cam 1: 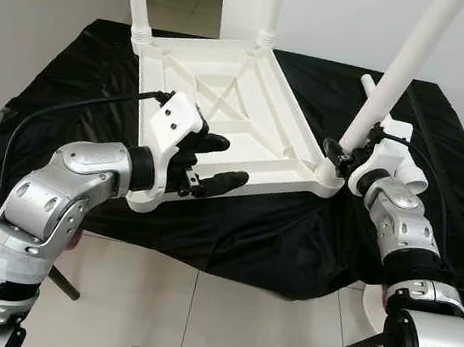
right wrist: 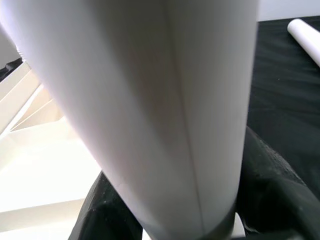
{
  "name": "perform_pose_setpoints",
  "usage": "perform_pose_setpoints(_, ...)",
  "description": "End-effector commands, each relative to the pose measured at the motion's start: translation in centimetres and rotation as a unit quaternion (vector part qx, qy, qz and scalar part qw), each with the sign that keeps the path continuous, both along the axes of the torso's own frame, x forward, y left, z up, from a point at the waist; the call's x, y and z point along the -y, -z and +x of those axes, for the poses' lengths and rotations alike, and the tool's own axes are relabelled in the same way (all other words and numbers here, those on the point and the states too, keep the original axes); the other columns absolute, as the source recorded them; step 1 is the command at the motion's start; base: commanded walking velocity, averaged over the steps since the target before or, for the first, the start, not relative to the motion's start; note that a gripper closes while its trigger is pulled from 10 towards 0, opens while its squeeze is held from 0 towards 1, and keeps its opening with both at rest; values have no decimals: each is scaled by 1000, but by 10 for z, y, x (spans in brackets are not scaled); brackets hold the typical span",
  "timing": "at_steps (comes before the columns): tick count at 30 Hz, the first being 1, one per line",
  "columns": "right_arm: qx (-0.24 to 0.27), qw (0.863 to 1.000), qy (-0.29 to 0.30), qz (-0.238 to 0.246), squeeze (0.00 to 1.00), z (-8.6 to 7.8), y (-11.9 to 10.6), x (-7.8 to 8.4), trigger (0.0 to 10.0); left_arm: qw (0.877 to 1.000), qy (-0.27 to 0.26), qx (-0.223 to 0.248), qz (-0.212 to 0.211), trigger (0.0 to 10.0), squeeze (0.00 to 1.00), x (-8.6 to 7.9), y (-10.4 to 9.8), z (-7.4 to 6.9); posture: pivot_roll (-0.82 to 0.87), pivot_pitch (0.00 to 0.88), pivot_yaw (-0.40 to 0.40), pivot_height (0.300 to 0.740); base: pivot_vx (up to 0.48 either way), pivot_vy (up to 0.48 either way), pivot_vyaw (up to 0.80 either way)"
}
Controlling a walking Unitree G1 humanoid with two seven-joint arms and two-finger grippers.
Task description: Building children table
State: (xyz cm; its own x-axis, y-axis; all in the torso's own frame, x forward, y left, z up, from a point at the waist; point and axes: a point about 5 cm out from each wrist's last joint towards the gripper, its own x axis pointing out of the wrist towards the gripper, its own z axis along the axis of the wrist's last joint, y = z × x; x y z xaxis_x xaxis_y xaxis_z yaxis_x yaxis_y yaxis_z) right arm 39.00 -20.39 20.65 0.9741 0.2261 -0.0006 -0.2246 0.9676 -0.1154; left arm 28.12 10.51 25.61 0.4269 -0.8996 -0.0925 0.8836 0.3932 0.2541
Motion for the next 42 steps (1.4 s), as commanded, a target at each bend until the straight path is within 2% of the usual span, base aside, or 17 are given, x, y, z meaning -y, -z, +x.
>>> perform_pose_setpoints(1,-101,995,24,2,0,-8,45,7,0,1000,23,3,9,10000,0,3,-1,-2,-5,158,54,740,0,0,0)
perform_pose_setpoints(4,-92,995,24,20,0,-7,40,6,0,1000,16,5,9,10000,0,2,-1,-1,-5,158,53,740,0,0,0)
perform_pose_setpoints(10,-92,992,81,-19,0,-7,42,10,0,1000,13,6,8,10000,0,2,-1,-1,-5,161,48,740,0,0,0)
perform_pose_setpoints(14,-87,991,103,-16,0,-9,46,9,0,1000,12,5,8,10000,0,1,-1,-1,-4,162,47,740,0,0,0)
perform_pose_setpoints(20,-89,978,186,9,0,-16,58,6,0,1000,11,4,8,10000,0,1,-1,-2,-5,163,49,740,0,0,0)
perform_pose_setpoints(26,-90,972,218,22,0,-19,61,4,0,1000,12,4,8,10000,0,1,-1,-2,-6,163,50,740,0,0,0)
perform_pose_setpoints(28,-89,964,249,31,0,-21,63,1,0,1000,13,3,9,10000,0,1,-1,-2,-7,163,51,740,0,0,0)
perform_pose_setpoints(31,-91,961,261,34,0,-22,64,0,0,1000,13,3,9,10000,0,1,-1,-2,-7,163,51,740,0,0,0)
perform_pose_setpoints(33,-87,956,279,39,0,-24,64,-1,0,1000,13,3,9,10000,0,1,-1,-2,-7,163,51,740,0,0,0)
perform_pose_setpoints(35,-68,943,321,51,0,-27,61,-1,0,1000,12,2,9,10000,0,1,-1,-2,-4,163,48,740,0,0,0)
perform_pose_setpoints(37,-61,939,334,55,0,-28,59,-1,0,1000,12,2,8,10000,0,1,0,-2,-4,163,48,740,0,0,0)
perform_pose_setpoints(40,-62,940,330,61,0,-27,57,-4,0,1000,12,2,8,10000,0,1,-1,-2,-4,163,48,740,0,0,0)
perform_pose_setpoints(41,-64,949,306,53,0,-24,56,-8,10000,1000,12,2,7,10000,0,1,-1,-2,-3,162,46,740,0,0,0)
perform_pose_setpoints(42,-65,953,291,47,0,-23,56,-11,10000,1000,11,2,7,10000,0,1,-1,-2,-3,162,46,740,0,0,0)
